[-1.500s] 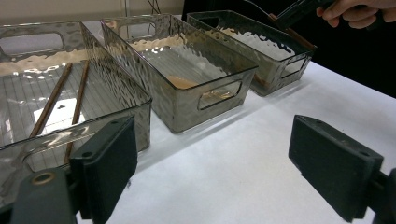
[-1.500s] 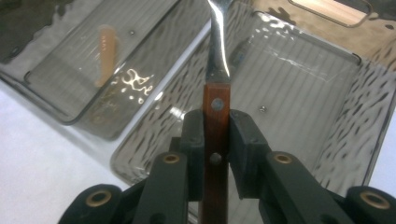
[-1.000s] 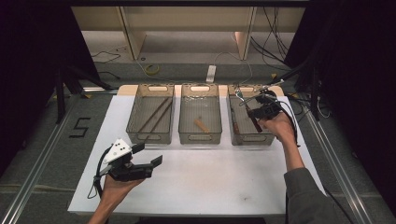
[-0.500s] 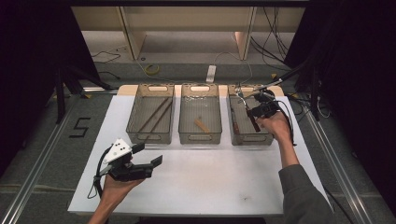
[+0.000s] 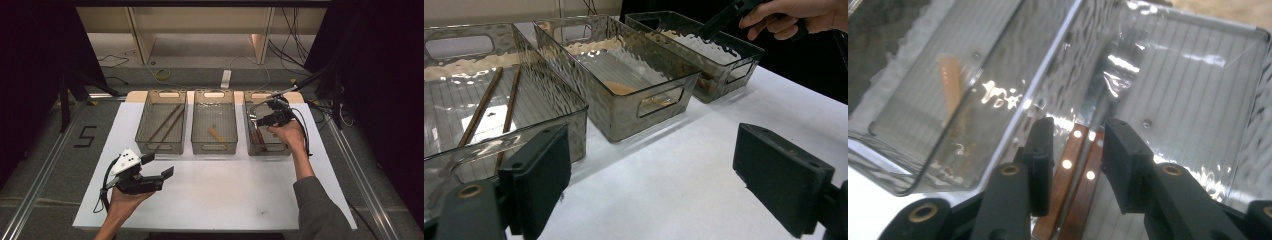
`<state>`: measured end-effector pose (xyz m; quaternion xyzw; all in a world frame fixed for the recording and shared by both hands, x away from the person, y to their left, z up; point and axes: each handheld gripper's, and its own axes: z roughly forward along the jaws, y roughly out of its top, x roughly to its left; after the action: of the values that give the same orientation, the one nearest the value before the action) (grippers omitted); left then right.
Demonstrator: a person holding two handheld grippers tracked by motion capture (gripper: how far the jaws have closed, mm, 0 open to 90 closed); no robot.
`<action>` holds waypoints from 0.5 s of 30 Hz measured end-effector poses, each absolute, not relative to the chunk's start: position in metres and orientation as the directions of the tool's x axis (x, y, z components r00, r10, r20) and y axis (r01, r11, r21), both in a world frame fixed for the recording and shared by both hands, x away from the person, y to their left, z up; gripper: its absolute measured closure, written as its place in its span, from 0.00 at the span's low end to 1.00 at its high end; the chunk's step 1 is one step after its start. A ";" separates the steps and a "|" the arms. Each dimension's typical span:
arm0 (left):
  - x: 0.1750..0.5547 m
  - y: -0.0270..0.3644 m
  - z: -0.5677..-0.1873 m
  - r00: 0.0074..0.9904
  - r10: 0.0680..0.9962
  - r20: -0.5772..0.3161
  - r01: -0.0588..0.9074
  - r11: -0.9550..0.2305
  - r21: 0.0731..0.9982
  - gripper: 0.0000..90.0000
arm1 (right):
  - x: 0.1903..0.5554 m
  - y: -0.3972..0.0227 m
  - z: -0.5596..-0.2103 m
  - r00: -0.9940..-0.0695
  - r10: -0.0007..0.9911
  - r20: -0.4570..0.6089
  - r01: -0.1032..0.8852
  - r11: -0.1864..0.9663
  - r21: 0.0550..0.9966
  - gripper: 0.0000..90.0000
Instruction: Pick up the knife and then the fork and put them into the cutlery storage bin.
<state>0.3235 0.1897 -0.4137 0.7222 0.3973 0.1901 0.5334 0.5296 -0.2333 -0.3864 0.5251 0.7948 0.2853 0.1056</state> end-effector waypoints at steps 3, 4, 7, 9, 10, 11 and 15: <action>0.323 0.190 -0.414 0.613 0.776 -0.148 0.370 -0.116 0.922 0.17 | 0.526 -0.232 -0.382 -0.440 0.889 0.125 0.762 0.296 0.576 0.70; 0.323 0.190 -0.413 0.611 0.777 -0.150 0.370 -0.114 0.922 0.17 | 0.524 -0.232 -0.380 -0.444 0.889 0.117 0.756 0.301 0.582 0.69; 0.323 0.190 -0.414 0.611 0.777 -0.150 0.371 -0.113 0.922 0.17 | 0.518 -0.233 -0.377 -0.459 0.882 0.110 0.738 0.308 0.601 0.65; 0.323 0.190 -0.414 0.612 0.776 -0.150 0.371 -0.115 0.921 0.17 | 0.513 -0.233 -0.374 -0.468 0.876 0.116 0.727 0.307 0.614 0.62; 0.323 0.189 -0.414 0.613 0.776 -0.149 0.370 -0.116 0.922 0.17 | 0.511 -0.233 -0.373 -0.473 0.874 0.113 0.722 0.311 0.618 0.61; 0.323 0.189 -0.413 0.614 0.775 -0.147 0.371 -0.120 0.921 0.17 | 0.508 -0.233 -0.372 -0.478 0.871 0.113 0.717 0.313 0.624 0.60; 0.323 0.189 -0.413 0.613 0.775 -0.153 0.373 -0.113 0.921 0.17 | 0.500 -0.231 -0.371 -0.492 0.865 0.095 0.702 0.331 0.631 0.54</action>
<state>0.3231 0.1890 -0.4134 0.7219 0.3976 0.1885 0.5341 0.4997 -0.2310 -0.3709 0.4866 0.8052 0.3129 0.1302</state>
